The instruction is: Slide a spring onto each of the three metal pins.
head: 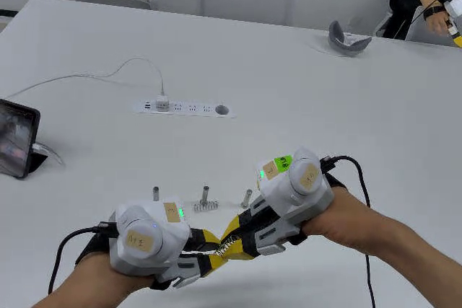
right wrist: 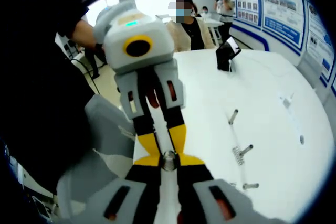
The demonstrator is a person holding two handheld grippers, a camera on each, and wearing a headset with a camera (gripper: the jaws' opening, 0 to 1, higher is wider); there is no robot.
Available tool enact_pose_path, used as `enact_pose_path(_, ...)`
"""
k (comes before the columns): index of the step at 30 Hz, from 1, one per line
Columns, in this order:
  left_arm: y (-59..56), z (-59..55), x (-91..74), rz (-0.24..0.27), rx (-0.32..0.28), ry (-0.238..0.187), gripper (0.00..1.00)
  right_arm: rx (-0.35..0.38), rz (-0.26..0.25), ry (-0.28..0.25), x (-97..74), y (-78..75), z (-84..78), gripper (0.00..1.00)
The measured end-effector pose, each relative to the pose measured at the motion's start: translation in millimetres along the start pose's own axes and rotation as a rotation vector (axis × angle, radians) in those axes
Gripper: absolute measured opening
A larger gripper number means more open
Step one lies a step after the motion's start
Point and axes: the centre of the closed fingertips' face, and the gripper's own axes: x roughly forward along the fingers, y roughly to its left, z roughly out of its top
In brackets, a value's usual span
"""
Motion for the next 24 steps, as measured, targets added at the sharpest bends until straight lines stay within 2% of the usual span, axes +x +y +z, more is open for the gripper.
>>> enact_pose_path(7,3.1,-17.8,-6.8,0.039,-0.036,0.02,0.18,-0.004,-0.002,-0.01,5.7,-2.6,3.1,0.12)
enact_pose_path(11,7.1,-28.5,-12.7,0.081,-0.089,0.014,0.21,-0.001,0.007,-0.005,9.6,-2.0,1.9,0.12)
enact_pose_path(14,9.8,-35.4,-17.0,0.105,-0.1,0.024,0.22,-0.003,0.007,0.003,11.3,-2.8,0.7,0.12)
enact_pose_path(24,31.2,-50.9,-37.5,0.216,-0.171,0.012,0.29,-0.013,-0.02,0.041,19.8,-16.4,-4.7,0.12)
